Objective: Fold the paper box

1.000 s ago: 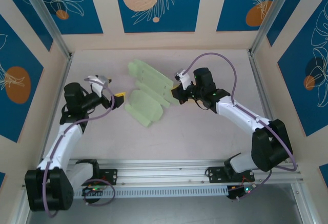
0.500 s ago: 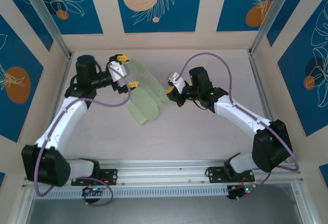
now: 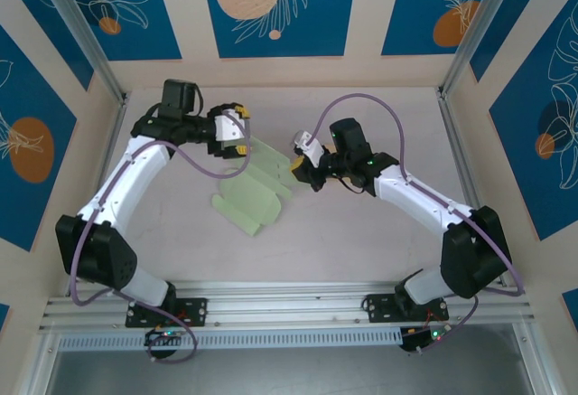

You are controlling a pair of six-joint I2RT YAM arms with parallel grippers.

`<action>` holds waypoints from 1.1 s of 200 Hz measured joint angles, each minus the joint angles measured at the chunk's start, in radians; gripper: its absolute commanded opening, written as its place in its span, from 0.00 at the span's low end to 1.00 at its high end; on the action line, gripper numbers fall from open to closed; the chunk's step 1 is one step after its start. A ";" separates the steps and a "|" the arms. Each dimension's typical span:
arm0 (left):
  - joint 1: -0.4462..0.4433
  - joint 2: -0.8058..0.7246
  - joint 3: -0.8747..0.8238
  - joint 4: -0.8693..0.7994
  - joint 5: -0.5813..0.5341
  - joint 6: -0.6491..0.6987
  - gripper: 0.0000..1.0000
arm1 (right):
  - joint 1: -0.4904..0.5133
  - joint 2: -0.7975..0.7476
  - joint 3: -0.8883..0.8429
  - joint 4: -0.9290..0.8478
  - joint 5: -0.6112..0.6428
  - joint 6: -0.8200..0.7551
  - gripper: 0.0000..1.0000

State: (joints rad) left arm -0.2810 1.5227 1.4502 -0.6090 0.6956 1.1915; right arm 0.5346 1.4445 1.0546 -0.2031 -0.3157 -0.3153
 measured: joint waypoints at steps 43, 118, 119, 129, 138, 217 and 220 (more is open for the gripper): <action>-0.032 0.070 0.018 -0.068 -0.074 0.055 0.45 | 0.000 0.002 0.014 -0.019 -0.006 0.000 0.01; -0.040 0.103 0.048 -0.071 -0.131 0.072 0.00 | -0.013 0.026 0.017 -0.021 0.013 0.010 0.02; -0.041 0.103 0.048 -0.070 -0.132 0.074 0.00 | -0.014 0.026 0.017 -0.021 0.013 0.011 0.03; -0.047 0.099 0.034 -0.052 -0.144 0.072 0.00 | -0.025 0.032 0.017 -0.018 0.014 0.023 0.06; -0.056 0.089 0.010 -0.026 -0.156 0.059 0.00 | -0.035 0.039 0.017 -0.018 0.016 0.037 0.10; -0.270 -0.095 -0.463 0.513 -0.549 -0.146 0.00 | -0.123 0.104 0.040 0.000 0.031 0.212 0.55; -0.278 -0.096 -0.475 0.531 -0.568 -0.146 0.00 | -0.124 0.104 0.042 -0.002 0.039 0.226 0.56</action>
State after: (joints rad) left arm -0.5594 1.4265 0.9756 -0.0776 0.1272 1.0454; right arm 0.4103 1.5482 1.0966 -0.2050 -0.2771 -0.0895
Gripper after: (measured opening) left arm 0.055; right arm 0.516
